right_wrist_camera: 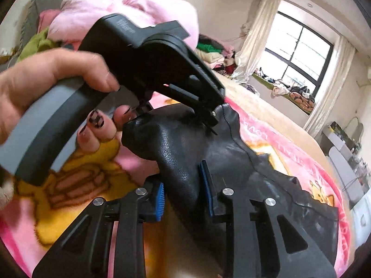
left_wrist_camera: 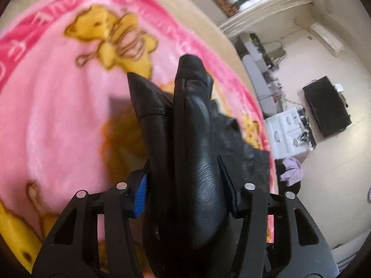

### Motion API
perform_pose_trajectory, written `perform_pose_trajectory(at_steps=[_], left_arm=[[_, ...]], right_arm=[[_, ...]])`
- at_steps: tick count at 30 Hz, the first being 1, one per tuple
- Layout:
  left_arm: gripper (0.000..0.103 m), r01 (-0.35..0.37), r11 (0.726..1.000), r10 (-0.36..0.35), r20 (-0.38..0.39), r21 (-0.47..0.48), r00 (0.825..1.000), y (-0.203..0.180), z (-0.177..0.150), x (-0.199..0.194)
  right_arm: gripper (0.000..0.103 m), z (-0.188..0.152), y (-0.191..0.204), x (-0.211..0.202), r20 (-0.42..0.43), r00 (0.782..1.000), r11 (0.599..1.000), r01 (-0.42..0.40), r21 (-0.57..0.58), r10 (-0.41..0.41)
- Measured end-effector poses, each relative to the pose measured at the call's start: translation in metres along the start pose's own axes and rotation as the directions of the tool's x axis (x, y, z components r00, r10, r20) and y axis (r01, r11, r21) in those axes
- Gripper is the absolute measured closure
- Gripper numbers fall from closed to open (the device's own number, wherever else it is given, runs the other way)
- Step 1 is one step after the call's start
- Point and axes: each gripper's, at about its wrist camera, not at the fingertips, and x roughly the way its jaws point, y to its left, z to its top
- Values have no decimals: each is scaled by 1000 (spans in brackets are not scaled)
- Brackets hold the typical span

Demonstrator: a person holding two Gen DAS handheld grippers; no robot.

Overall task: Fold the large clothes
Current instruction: 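Grasp the folded jacket edge with the left gripper while the right gripper grasps beside it, then lift the jacket end with both grippers and fold it over the bundle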

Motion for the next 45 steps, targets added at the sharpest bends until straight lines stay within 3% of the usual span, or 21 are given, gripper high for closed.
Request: perform_pose_trajectory(at_steps=[4,7,13,22,33,45], left_arm=[[61,6,998,-11,82,61,997,-41,-6,-17],[61,-32,993,18,120,113,993,-73,-13,-22],[61,-90,967,60,130,240,990,-139,-23,-20],[60,-120,922,75,133,369,988,-216,-47,5],[56,-115,891,83,91,439,992,-260,-66,42],[51,-87,889,96,2,449,995,-268,-81,84]], right_arm=[[79,8,-21,-22,32,999,997,-9,83,7],[79,9,-40,-41,55,998,991,-22,135,14],[80,-3,-85,-79,130,991,958,-43,284,6],[81,-27,-126,-126,171,983,921,-11,389,-60],[81,-53,-149,-153,147,984,885,21,465,-100],[82,-92,-166,-155,86,993,832,21,555,-83]])
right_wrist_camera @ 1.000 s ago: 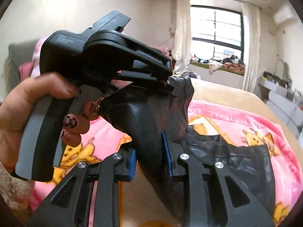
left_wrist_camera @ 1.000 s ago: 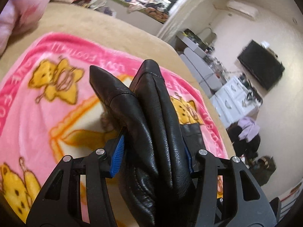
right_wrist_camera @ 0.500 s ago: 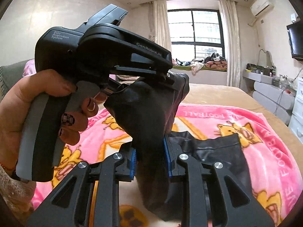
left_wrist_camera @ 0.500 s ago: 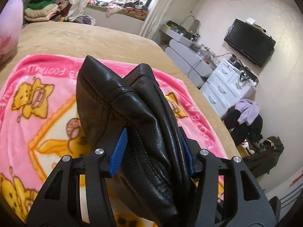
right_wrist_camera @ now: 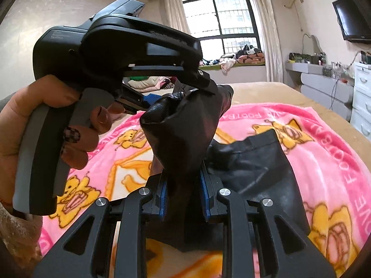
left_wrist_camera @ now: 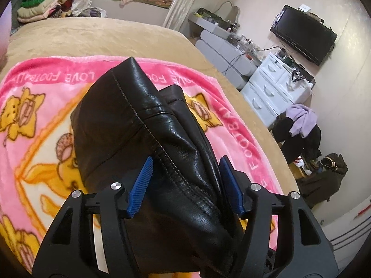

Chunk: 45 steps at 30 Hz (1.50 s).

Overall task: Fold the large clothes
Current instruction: 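Lift the jacket end with both grippers and fold it over the bundle, then lay the folded end down with the left gripper while the right gripper releases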

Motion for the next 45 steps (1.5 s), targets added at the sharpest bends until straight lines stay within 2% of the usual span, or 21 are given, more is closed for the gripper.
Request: perform_pose_trajectory(at_steps=[4,6,10,13,15,17,20,22,24,27,32,33,34,35,37,39,42,45], left_arm=[[35,29,999,-29,-8,-32,1000,3,-1,5],[31,34,998,-34,6,-46,999,8,-1,2],[29,29,996,-28,19,-83,999,26,-9,-1],[28,-13,993,15,16,-116,1000,48,-22,0],[28,-29,986,29,-1,-162,1000,68,-36,6],[27,-18,979,11,-34,-203,999,83,-47,16],[27,-37,976,13,-112,-213,994,95,-64,37],[23,-74,982,51,-132,-174,990,92,-72,46],[23,-77,982,56,-126,-172,990,93,-73,46],[23,-65,982,43,-124,-178,991,96,-73,44],[23,-63,983,41,-127,-171,991,98,-74,44],[23,-63,983,42,-127,-170,991,97,-75,44],[23,-63,984,42,-128,-169,991,97,-75,44],[23,-62,984,40,-128,-169,991,97,-75,43],[23,-60,982,40,-115,-177,993,98,-75,39],[23,-40,979,24,-81,-199,996,101,-73,31],[23,-40,975,31,-46,-220,998,106,-68,20],[21,-27,970,18,-41,-242,999,111,-64,17]], right_arm=[[82,-5,-15,0,-20,1000,998,14,60,-13],[82,-10,-27,1,-39,999,994,19,109,-14],[82,-26,-53,2,-72,997,974,-1,225,18],[82,-35,-63,2,-82,995,959,-25,283,50],[82,-39,-67,3,-91,993,948,-39,315,71],[81,-44,-70,6,-107,990,937,-51,347,94],[69,-43,-73,10,-139,980,913,-79,401,145],[22,-34,-72,9,-146,972,899,-105,424,183],[17,-20,-74,7,-135,971,892,-120,435,197],[12,4,-80,14,-173,971,897,-73,435,163],[12,40,-88,61,-329,937,922,19,387,119],[19,43,-87,70,-361,927,929,46,368,97],[44,47,-84,79,-382,920,939,54,339,85],[58,50,-77,87,-396,915,957,46,288,74],[72,56,-62,89,-384,922,979,39,199,41],[73,67,-53,83,-352,935,988,10,151,44],[75,90,-49,53,-245,969,997,-17,78,36],[75,97,-71,30,-173,984,996,-25,85,39]])
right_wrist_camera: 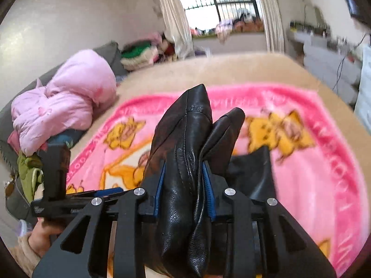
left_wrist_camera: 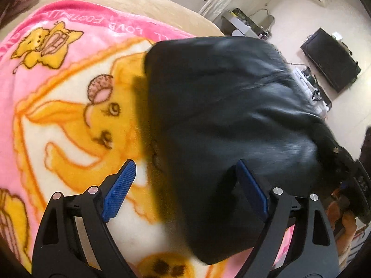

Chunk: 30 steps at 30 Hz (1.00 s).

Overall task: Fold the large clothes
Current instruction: 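Lay the folded end down with the left gripper while the right gripper releases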

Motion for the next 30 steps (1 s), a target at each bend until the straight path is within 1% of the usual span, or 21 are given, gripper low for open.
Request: perform_pose_trajectory(at_steps=[2,5,7,10,13,17,18,19,20,21,22,27,29,30], left_arm=[[21,3,1000,-3,-11,-3,1000,0,0,4],[21,17,1000,-17,-53,-5,998,-4,-6,17],[18,38,999,-38,-93,-2,995,-9,-14,29],[14,42,999,-42,-123,3,992,-14,-20,39],[12,44,999,-42,-139,13,989,-20,-24,45],[12,23,999,-16,-149,47,989,-30,-25,48],[12,19,998,-10,-153,58,988,-32,-26,49],[11,13,998,-3,-155,68,988,-35,-26,50],[10,8,997,4,-158,77,987,-37,-27,51],[10,10,996,3,-161,83,987,-39,-28,52],[10,15,996,0,-165,89,986,-40,-28,53],[10,12,994,6,-163,109,987,-42,-29,55],[10,11,994,7,-162,110,987,-42,-30,54],[10,10,994,8,-160,112,987,-42,-30,55]], right_arm=[[75,-6,-23,-4,11,1000,999,-10,48,9],[75,-33,-64,3,-34,999,986,1,168,5],[75,-58,-92,13,-74,997,964,2,264,18],[74,-84,-112,20,-89,995,935,-16,356,51],[71,-97,-116,23,-79,996,927,-7,376,40],[66,-104,-111,29,-108,993,946,70,318,-38],[64,-104,-111,29,-108,993,947,75,313,-43],[57,-105,-110,28,-104,993,946,79,314,-49],[54,-104,-110,25,-97,994,944,76,322,-47],[45,-104,-110,22,-91,995,941,66,332,-38],[33,-106,-110,16,-85,996,936,52,347,-24],[16,-112,-108,-7,-48,999,926,-1,379,21],[15,-114,-107,-14,-25,999,919,-34,392,48],[11,-115,-106,-17,-19,998,917,-44,397,56]])
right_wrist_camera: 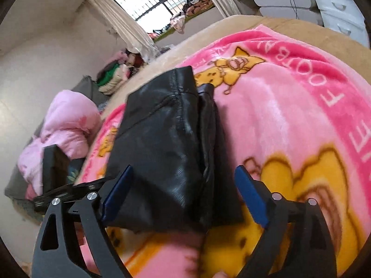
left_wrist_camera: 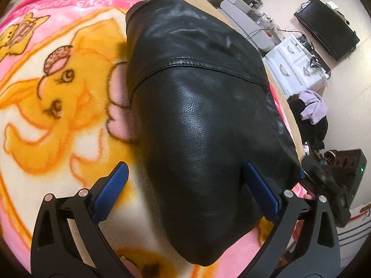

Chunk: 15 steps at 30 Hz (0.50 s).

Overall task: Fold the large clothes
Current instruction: 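Lay the folded end down with the left gripper while the right gripper releases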

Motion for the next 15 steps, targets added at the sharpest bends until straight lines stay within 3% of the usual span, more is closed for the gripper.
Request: perform_pose_trajectory(at_steps=[12,15], left_arm=[[10,-10,1000,10,-7,1,1000,-4,0,4],[10,6,1000,-6,-17,-19,1000,0,0,8]], right_arm=[[9,-11,-20,31,-124,992,998,33,55,-26],[15,-15,-26,38,-150,989,997,22,70,-12]])
